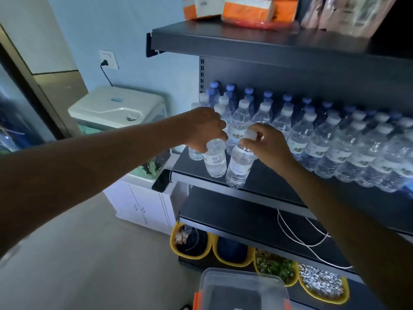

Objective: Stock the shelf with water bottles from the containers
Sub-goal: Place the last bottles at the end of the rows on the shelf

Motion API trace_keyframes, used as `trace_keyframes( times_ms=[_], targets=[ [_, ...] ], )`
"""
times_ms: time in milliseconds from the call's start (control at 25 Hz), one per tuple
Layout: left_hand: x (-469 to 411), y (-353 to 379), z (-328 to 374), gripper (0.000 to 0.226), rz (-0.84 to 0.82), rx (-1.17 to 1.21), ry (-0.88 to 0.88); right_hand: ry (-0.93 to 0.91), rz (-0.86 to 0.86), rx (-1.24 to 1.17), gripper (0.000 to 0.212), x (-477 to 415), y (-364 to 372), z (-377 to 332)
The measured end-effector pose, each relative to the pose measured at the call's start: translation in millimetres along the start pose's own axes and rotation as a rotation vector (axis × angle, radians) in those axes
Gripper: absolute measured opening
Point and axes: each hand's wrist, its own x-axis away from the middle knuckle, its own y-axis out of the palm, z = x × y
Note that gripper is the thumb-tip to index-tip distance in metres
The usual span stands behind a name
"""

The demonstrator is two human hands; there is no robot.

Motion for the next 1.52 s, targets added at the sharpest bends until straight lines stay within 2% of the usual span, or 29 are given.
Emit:
trace_keyframes(
  times_ms=[80,200,360,520,560,680,760,840,960,1120,1240,1320,1400,1520],
  targets=[
    [-24,5,-7,0.063,0.04,-0.039,0.085,0.019,0.043,0.066,0.031,-12,-1,7],
    [-55,15,-17,0.06,0.127,-0.09,0.207,0.001,0.022,0.191,0.029,-28,1,10],
    [-86,38,-26,0.059,0.374,-0.146,0.41,-0.038,-0.015,0.423,0.032,-34,-8,15],
    [-104,46,-29,0.068,0.462,-0.234,0.456,-0.048,0.003,0.387,0.022,-29,-6,26],
    [-105,49,-29,0.073,0.455,-0.219,0.437,-0.033,0.012,0.393,0.03,-24,-2,27],
    [-106,52,-33,0.076,0.486,-0.164,0.393,0.034,0.025,0.392,0.08,-18,5,33],
    [-105,51,-38,0.071,0.482,-0.07,0.379,0.075,0.027,0.322,0.09,-18,8,36],
    [-107,48,-42,0.064,0.46,-0.023,0.378,0.114,0.06,0.176,0.086,-12,15,44],
    [-112,40,-41,0.057,0.419,-0.064,0.438,0.174,0.151,-0.003,0.065,2,25,57],
    [-118,33,-38,0.064,0.517,-0.134,0.537,0.212,0.106,-0.117,0.057,3,23,54],
    [-120,32,-39,0.062,0.549,0.019,0.503,0.231,0.108,-0.071,0.06,0,18,49],
    [-119,32,-42,0.064,0.549,0.106,0.359,0.259,0.098,-0.061,0.066,-2,18,54],
    [-113,27,-42,0.064,0.512,0.172,0.231,0.291,0.079,-0.085,0.062,-1,18,54],
    [-109,27,-33,0.046,0.455,0.325,0.152,0.279,0.06,-0.108,0.059,2,14,53]
  ],
)
